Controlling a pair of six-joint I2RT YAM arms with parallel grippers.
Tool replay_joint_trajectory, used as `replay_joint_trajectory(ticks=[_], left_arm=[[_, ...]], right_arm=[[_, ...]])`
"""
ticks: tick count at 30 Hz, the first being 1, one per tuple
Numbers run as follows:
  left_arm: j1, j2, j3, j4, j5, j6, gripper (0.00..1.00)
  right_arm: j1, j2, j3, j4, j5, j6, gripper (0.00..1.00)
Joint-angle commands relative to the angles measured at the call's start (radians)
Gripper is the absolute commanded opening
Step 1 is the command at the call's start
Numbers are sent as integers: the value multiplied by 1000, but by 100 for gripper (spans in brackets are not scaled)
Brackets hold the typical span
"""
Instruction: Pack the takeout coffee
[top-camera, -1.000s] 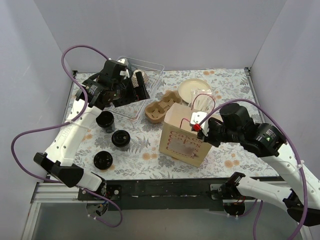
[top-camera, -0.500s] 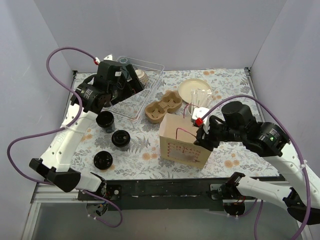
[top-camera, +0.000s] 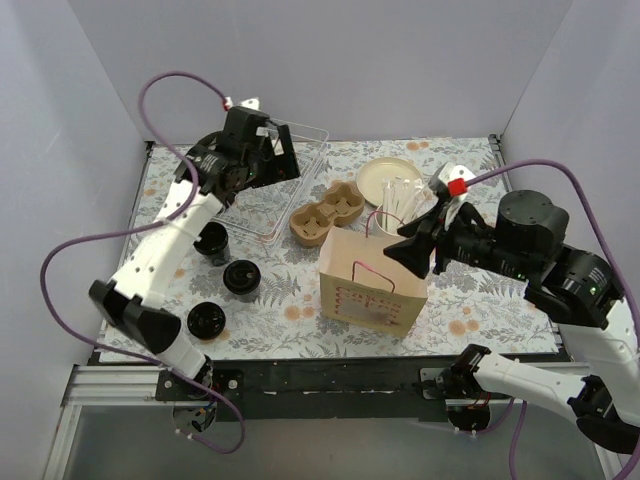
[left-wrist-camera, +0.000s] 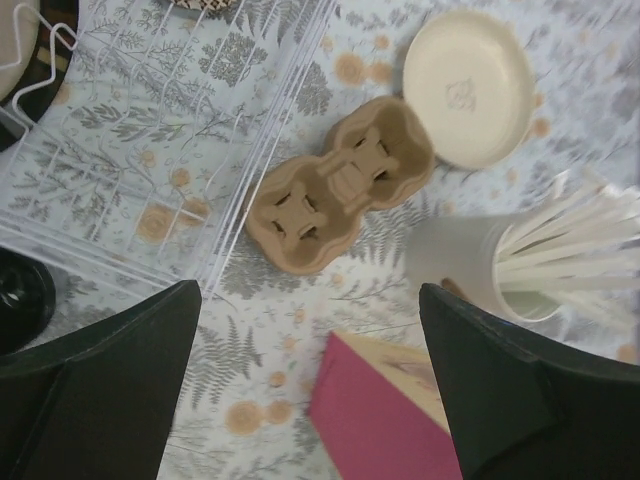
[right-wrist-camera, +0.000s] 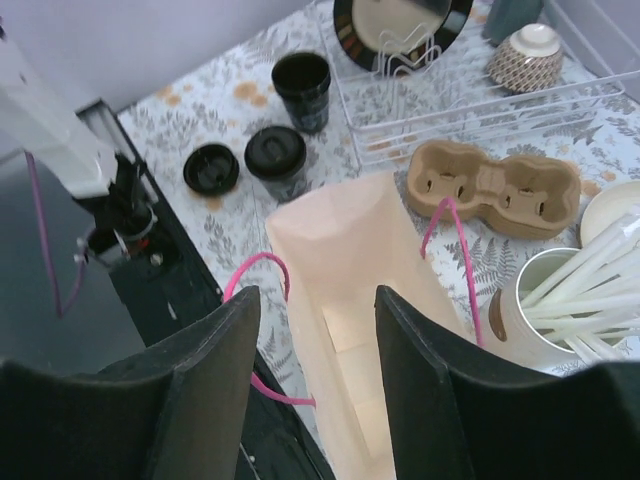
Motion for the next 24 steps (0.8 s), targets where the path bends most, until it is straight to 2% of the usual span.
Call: replay_joint_trajectory(ticks=[1, 2, 5, 9, 13, 15, 19, 24], left_arm=[[1, 131, 87, 36, 108, 317, 90], [1, 154, 97, 50, 127, 334, 85], [1, 234, 109, 109, 196, 389, 83], [1, 314, 71, 202, 225, 486, 79], [1, 360, 29, 273, 297, 581, 75], [-1, 365, -18, 316, 323, 609, 73], [-2, 411, -28, 319, 331, 624, 63], [-16, 483, -23, 328, 328, 636, 61]], right_arm=[[4, -8, 118, 109, 119, 150, 56], [4, -4, 131, 94, 125, 152, 55], [4, 10, 160, 70, 156, 166, 54], [4, 4, 143, 47, 322, 222, 53], [4, -14, 106, 66, 410, 258, 52], [4, -5, 102, 62, 432, 258, 52], [4, 36, 125, 36, 417, 258, 50], [4, 49, 122, 45, 429, 264, 50]])
